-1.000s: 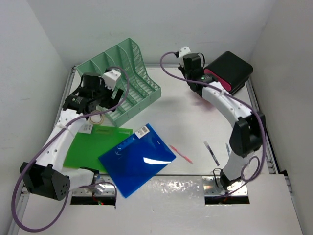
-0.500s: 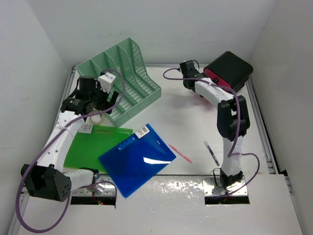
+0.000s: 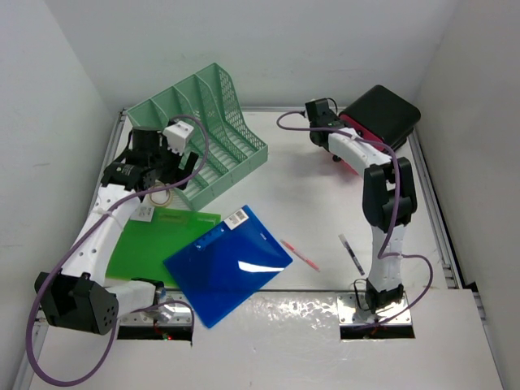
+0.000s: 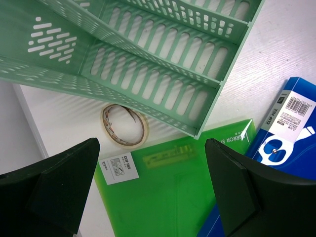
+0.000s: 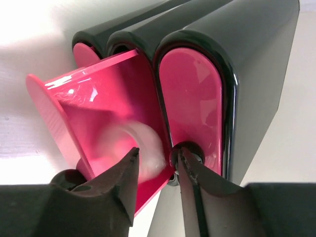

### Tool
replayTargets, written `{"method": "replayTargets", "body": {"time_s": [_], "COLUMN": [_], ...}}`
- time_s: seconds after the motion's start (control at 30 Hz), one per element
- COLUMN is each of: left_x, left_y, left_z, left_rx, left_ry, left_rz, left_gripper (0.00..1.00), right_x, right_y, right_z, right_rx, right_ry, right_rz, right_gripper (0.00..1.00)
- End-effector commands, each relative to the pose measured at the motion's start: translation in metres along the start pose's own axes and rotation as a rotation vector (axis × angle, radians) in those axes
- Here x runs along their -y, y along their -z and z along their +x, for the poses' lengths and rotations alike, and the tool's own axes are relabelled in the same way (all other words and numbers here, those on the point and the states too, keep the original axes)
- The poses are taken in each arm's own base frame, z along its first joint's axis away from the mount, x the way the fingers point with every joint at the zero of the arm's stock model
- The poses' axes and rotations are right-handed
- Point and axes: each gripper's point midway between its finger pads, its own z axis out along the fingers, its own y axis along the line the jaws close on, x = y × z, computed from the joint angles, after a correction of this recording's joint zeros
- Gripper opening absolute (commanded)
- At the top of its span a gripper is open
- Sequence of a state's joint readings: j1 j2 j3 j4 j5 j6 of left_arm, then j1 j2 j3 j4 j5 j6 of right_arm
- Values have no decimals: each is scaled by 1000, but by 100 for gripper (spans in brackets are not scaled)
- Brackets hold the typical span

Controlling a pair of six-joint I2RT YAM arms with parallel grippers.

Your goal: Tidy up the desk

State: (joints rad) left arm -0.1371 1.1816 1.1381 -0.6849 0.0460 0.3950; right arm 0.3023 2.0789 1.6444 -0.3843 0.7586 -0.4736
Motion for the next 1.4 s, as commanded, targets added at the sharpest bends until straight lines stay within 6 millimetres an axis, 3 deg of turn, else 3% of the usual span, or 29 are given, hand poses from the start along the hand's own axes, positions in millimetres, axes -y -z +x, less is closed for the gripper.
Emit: {"method": "replayTargets", "body": {"time_s": [0.0,0.17,0.33,0.63,0.9,1.37], "left_x": [-5,-4,-6,-6,-7,-7], "left_y": [7,5,4,5,5,6], "left_z": [-13,-11,-11,-11,-7,-9], "left_rx": [58,53,53,56,46,51], "left_ry": [-5,-11,-11,-10,-11,-11], "left_rz": [-12,-7,-15,-21,-25,-27], "left_gripper": [87,87,87,87,87,87], "right_x": [10,9,16,1,6,-6], "right_y": [-1,2,8,12,3,-3], "right_z": [-6,-7,-10,-10,-3,-27], "right_rx": [8,20,38,83,39,122], "right_ry": [-24,-33,-57,-115,-131,-156], "right_rz": [29,12,13,-58,-33,-118], "right_gripper": [36,42,41,0,0,0]}}
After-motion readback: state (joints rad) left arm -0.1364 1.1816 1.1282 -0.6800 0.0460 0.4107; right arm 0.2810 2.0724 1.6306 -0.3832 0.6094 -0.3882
